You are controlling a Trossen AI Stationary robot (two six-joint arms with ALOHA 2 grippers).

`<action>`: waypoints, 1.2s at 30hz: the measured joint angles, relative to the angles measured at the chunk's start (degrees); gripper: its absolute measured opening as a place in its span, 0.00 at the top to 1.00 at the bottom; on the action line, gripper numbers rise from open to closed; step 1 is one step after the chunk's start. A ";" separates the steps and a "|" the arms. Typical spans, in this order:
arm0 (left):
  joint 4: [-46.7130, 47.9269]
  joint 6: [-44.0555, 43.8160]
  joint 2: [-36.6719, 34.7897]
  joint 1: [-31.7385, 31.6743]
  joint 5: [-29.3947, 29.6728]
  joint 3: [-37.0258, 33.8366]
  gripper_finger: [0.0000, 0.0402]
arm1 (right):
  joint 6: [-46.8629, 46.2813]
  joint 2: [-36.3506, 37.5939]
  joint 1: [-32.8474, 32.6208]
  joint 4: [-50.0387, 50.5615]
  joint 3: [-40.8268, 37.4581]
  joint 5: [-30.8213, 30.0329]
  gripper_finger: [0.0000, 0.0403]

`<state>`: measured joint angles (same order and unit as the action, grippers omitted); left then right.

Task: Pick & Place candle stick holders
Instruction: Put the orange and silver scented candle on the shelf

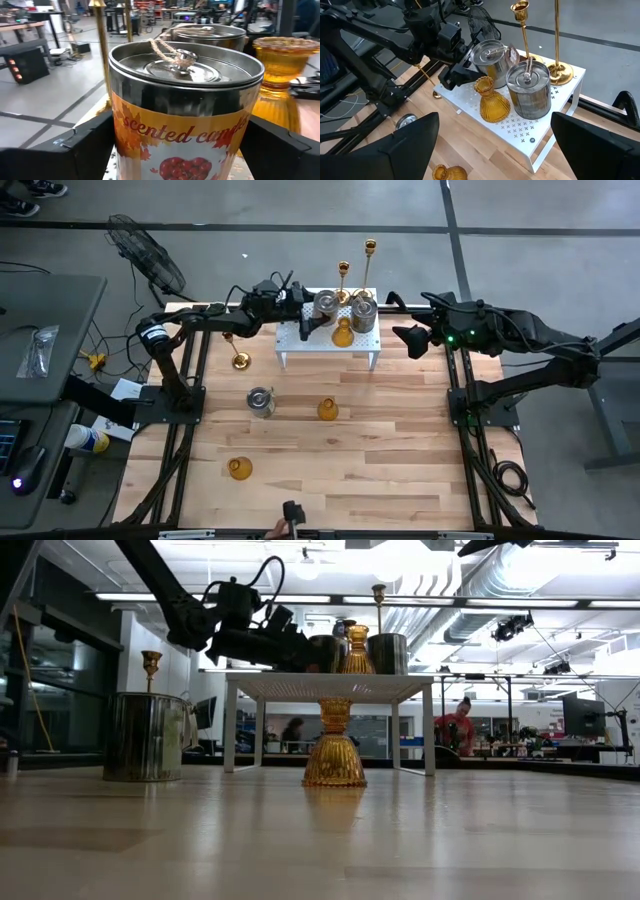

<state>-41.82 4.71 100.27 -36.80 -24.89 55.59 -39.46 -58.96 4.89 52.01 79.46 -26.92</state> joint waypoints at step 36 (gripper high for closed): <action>0.98 -1.95 -1.46 0.00 -1.79 1.29 0.00 | -0.04 0.02 -0.02 0.11 0.00 1.55 0.07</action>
<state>-40.84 2.76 98.81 -36.80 -26.68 56.88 -39.51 -58.94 4.86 52.12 79.46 -25.37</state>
